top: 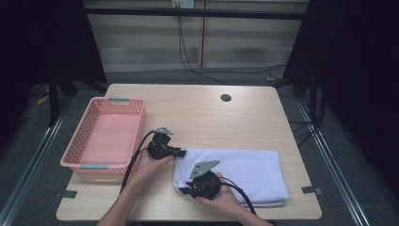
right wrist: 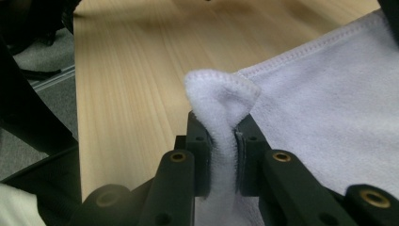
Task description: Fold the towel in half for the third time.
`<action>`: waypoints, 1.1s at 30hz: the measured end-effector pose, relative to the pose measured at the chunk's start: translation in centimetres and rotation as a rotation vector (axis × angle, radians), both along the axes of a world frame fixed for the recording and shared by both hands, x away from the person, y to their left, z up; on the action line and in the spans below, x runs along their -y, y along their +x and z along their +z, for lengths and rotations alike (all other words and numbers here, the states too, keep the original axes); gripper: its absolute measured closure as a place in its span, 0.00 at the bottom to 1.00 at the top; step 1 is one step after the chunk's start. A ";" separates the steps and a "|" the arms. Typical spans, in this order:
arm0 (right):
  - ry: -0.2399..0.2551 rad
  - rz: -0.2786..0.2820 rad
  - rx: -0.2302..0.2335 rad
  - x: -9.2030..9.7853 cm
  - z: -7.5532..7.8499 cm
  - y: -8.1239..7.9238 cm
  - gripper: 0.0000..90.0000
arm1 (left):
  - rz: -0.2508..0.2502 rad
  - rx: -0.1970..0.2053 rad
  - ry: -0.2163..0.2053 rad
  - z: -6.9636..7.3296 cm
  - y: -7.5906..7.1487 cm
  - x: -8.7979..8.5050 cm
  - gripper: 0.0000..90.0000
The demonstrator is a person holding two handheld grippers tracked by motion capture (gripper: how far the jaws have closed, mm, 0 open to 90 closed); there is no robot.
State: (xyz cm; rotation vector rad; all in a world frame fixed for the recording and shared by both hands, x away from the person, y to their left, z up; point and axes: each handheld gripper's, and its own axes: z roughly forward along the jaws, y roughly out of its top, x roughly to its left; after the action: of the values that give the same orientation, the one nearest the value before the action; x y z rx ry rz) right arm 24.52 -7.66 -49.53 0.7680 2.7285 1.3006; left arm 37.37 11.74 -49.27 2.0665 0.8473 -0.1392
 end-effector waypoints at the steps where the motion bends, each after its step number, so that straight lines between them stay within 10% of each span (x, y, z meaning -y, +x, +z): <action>1: 0.004 -0.005 -0.004 0.1 0.2 0.0 0.89 | 0.001 0.006 0.005 0.2 0.0 0.0 0.90; 9: 0.098 -0.033 -0.015 0.9 2.2 0.3 0.89 | 0.029 -0.006 -0.094 2.4 0.3 -0.3 0.90; 19: 0.203 -0.061 0.016 1.8 6.0 1.8 0.89 | 0.082 0.035 -0.117 5.4 1.7 -0.4 0.91; 33: 0.319 -0.014 0.153 -0.9 12.6 2.6 0.89 | 0.144 0.154 -0.112 13.8 0.9 -2.9 0.91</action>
State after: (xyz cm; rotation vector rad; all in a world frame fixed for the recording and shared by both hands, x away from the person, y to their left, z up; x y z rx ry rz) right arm 27.11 -6.73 -36.91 0.6688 2.4259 1.7380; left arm 38.25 14.59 -35.50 1.8781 0.8697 0.0500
